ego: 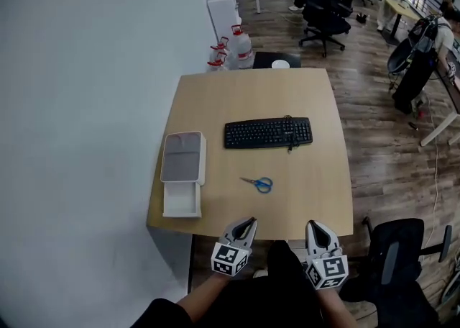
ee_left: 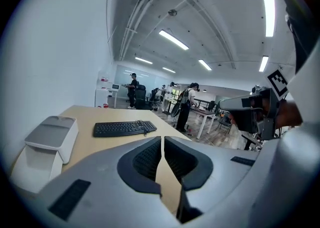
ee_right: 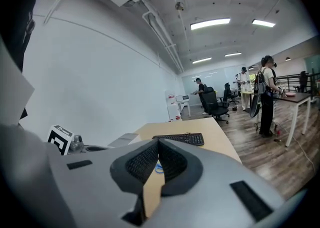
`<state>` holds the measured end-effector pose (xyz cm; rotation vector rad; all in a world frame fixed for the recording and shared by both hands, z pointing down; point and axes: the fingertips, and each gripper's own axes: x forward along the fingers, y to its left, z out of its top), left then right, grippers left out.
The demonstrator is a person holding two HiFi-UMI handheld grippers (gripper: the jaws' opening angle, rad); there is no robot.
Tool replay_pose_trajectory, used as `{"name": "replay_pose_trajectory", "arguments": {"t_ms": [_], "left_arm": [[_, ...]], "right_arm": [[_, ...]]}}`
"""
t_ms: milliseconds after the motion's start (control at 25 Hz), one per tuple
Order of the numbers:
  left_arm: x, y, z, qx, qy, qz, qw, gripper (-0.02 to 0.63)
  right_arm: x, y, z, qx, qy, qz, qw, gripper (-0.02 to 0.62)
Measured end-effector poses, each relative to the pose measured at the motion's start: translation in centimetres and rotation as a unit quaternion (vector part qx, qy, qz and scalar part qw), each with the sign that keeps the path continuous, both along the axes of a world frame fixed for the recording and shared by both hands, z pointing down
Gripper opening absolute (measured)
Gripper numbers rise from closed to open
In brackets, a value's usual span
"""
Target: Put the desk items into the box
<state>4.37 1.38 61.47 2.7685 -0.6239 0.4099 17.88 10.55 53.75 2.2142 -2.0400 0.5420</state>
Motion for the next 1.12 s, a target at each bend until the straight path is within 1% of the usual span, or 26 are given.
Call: {"name": "replay_pose_trajectory", "arguments": {"t_ms": [80,240,400,520,600,680,760,840,960,1040,1120], "left_arm": [[1.0,-1.9,1.1,-0.001,-0.015,-0.004,0.9999,0.018],[2.8,-5.5,3.8,0.012,-0.051,-0.008,0.9986,0.019],[5.2,-8.2,6.9,0.002,-0.097,0.012,0.9953,0.02],[7.2,-9.5,9.5,-0.006,-0.134,0.038,0.9903,0.024],[8.4,-9.8,11.3,-0.014,-0.158,0.066,0.985,0.09],[9.3,-10.1,13.5,-0.012,-0.19,0.098,0.9769,0.101],[9.9,-10.5,15.4,0.0,-0.223,0.129,0.9663,0.112],[10.5,-11.1,16.7,0.009,-0.251,0.157,0.9551,0.117],[10.8,-11.7,18.9,0.006,-0.293,0.197,0.9356,0.117],[10.8,-11.6,20.3,0.004,-0.316,0.219,0.9232,0.117],[11.1,-11.6,21.2,0.007,-0.331,0.238,0.913,0.118]], "right_arm": [[1.9,-1.9,0.4,-0.003,-0.005,-0.002,1.0,0.06],[5.2,-5.2,1.4,-0.009,-0.014,-0.008,1.0,0.06],[8.2,-8.1,2.3,-0.017,-0.017,-0.019,1.0,0.06],[10.6,-9.7,2.8,-0.02,-0.021,-0.018,0.999,0.06],[11.8,-10.5,3.2,-0.021,-0.026,-0.016,0.999,0.06],[12.9,-11.3,3.7,-0.025,-0.032,-0.015,0.999,0.06],[13.9,-11.9,4.3,-0.031,-0.037,-0.016,0.999,0.06],[14.7,-12.5,4.9,-0.037,-0.042,-0.016,0.998,0.06],[15.8,-13.0,5.9,-0.046,-0.05,-0.012,0.998,0.06],[16.5,-13.1,6.5,-0.053,-0.056,-0.009,0.997,0.06],[17.1,-13.4,6.9,-0.058,-0.062,-0.007,0.996,0.06]]}}
